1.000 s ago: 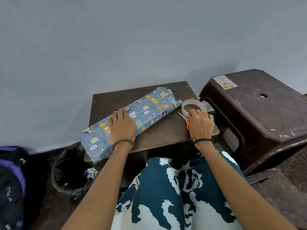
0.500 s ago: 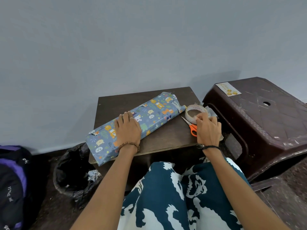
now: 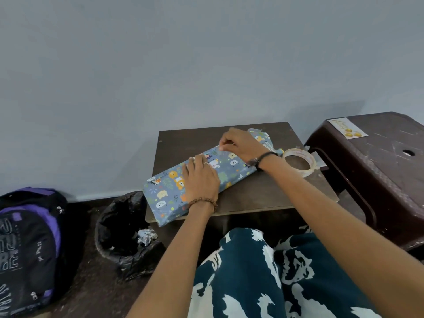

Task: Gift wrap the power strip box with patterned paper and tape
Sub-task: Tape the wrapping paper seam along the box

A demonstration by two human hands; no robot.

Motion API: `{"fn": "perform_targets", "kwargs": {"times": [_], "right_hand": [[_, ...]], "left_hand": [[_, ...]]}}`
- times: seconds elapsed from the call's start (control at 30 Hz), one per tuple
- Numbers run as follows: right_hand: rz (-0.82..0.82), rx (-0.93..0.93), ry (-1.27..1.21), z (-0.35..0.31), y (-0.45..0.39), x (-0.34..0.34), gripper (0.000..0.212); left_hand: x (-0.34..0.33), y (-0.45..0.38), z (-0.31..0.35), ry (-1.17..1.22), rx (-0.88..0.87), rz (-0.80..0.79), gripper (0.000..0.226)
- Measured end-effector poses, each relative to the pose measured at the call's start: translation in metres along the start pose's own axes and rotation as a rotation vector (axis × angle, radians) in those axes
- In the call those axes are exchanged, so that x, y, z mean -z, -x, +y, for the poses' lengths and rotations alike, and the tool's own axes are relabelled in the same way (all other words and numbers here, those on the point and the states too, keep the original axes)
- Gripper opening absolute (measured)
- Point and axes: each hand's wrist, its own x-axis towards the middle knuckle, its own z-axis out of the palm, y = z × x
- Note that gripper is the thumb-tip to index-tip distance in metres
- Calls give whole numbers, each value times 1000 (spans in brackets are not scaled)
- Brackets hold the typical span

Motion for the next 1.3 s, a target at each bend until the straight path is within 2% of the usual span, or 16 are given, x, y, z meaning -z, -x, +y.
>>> {"fn": "perform_targets", "kwargs": {"times": [0.1,0.17,0.7,0.97,1.0,1.13,1.3], "right_hand": [[-160,-15,105,-7,-27,-10,17],[-203,-29,161,-7,-37,-15,16],[-241,-54,290,-11,-54,-23,14],[-127,-161,124,-5,-53,-29,11],[-109,-202,64,-4,-52,-29,13],[-69,-377,-130,1,-53,-30,44],[-56,-435,-141,-1,-58,-35,42]], "left_hand": [[0,1,0,-7,-2,5,43],[-1,1,0,0,-2,6,43],[-1,2,1,16,-6,34,47],[0,3,0,13,-22,33,45],[1,3,0,20,-22,35,43],[3,5,1,30,-27,38,37],[3,5,1,22,-36,24,39]]}}
